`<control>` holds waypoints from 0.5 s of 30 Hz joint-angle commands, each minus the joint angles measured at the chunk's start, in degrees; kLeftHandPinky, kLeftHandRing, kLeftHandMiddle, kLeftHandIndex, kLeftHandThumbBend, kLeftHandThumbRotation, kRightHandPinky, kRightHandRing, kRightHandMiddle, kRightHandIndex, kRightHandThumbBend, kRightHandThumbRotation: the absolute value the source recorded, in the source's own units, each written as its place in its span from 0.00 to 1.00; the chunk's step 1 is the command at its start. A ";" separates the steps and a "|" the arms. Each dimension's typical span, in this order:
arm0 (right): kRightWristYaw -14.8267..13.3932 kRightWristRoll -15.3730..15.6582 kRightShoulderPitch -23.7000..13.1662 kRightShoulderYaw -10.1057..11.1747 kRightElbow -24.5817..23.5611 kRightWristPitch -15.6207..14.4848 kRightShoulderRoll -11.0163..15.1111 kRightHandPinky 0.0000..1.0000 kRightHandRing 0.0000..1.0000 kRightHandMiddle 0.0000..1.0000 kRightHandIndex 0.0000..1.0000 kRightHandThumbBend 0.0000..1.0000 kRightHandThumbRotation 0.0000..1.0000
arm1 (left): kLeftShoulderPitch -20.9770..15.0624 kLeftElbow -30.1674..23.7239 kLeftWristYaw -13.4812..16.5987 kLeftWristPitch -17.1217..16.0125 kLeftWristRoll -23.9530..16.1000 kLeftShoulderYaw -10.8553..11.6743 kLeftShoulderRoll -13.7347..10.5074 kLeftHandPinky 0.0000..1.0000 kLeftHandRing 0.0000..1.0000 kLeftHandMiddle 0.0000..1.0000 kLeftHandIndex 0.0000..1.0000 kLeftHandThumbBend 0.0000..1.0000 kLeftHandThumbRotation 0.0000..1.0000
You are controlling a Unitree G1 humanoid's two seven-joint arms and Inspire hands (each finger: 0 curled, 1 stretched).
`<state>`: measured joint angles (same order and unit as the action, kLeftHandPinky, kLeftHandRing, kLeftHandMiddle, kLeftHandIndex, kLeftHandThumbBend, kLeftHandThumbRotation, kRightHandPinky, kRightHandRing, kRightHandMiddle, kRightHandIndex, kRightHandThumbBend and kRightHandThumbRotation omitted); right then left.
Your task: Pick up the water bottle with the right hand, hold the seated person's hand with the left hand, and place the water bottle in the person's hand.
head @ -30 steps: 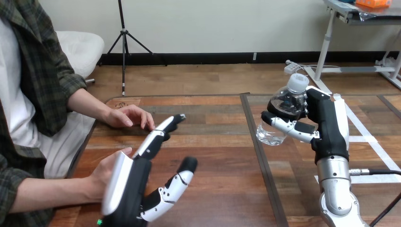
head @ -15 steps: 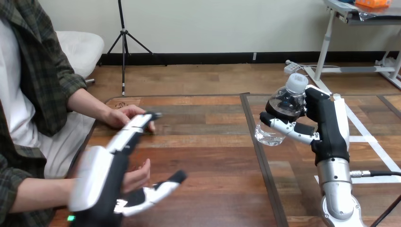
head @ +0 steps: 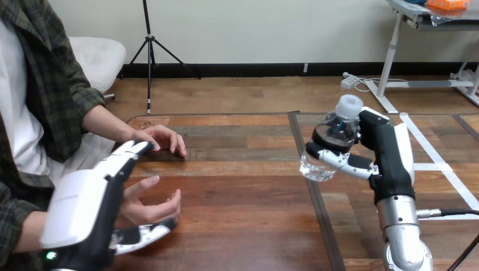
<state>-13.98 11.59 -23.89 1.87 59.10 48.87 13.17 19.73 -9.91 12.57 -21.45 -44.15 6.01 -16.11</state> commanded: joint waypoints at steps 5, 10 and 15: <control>2.47 -2.01 -1.61 0.01 -5.06 2.95 -1.54 0.42 0.46 0.51 0.54 0.72 0.00 | -0.65 -6.91 -4.70 7.24 -4.85 1.53 -4.13 0.72 0.81 0.84 0.81 0.92 0.00; 3.25 -2.00 -1.20 0.15 -5.70 2.60 -1.72 0.43 0.47 0.51 0.54 0.72 0.00 | -0.49 -8.24 -6.85 11.06 -6.60 1.63 -4.69 0.72 0.81 0.83 0.80 0.94 0.00; 3.82 -1.93 -0.89 0.31 -6.17 2.43 -1.89 0.43 0.46 0.50 0.54 0.72 0.00 | -0.62 -9.37 -8.99 15.12 -9.33 1.24 -5.12 0.71 0.79 0.81 0.79 0.95 0.00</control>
<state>-10.42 11.03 -22.39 1.87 57.37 49.48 11.55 20.51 -15.27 5.10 -9.33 -51.33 7.26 -19.86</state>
